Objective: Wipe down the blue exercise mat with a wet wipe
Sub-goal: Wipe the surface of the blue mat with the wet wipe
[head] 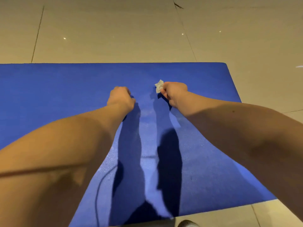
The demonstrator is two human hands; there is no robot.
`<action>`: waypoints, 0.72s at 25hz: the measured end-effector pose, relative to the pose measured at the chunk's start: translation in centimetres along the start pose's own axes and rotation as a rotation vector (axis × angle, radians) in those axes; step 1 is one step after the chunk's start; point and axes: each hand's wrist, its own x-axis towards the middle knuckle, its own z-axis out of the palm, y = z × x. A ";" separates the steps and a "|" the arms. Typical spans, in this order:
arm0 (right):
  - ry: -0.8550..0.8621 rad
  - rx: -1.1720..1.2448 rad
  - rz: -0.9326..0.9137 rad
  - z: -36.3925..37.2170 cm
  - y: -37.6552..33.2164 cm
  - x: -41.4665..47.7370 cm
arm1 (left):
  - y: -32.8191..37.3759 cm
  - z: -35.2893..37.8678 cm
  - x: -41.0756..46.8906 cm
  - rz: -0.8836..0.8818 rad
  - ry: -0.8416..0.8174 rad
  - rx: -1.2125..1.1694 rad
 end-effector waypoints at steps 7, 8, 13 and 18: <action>0.105 -0.136 -0.337 1.6 -1.4 5.1 | -3.2 0.1 6.3 -0.214 -0.173 0.381; 0.134 -0.163 -0.354 2.0 -1.9 5.8 | -4.0 0.3 6.6 -0.203 -0.196 0.382; 0.183 -0.371 -0.417 4.7 -3.9 8.2 | -4.0 0.0 6.6 -0.184 -0.227 0.363; 0.088 -0.573 -0.481 10.5 -3.5 9.4 | -3.1 -0.2 6.1 -0.224 -0.238 0.324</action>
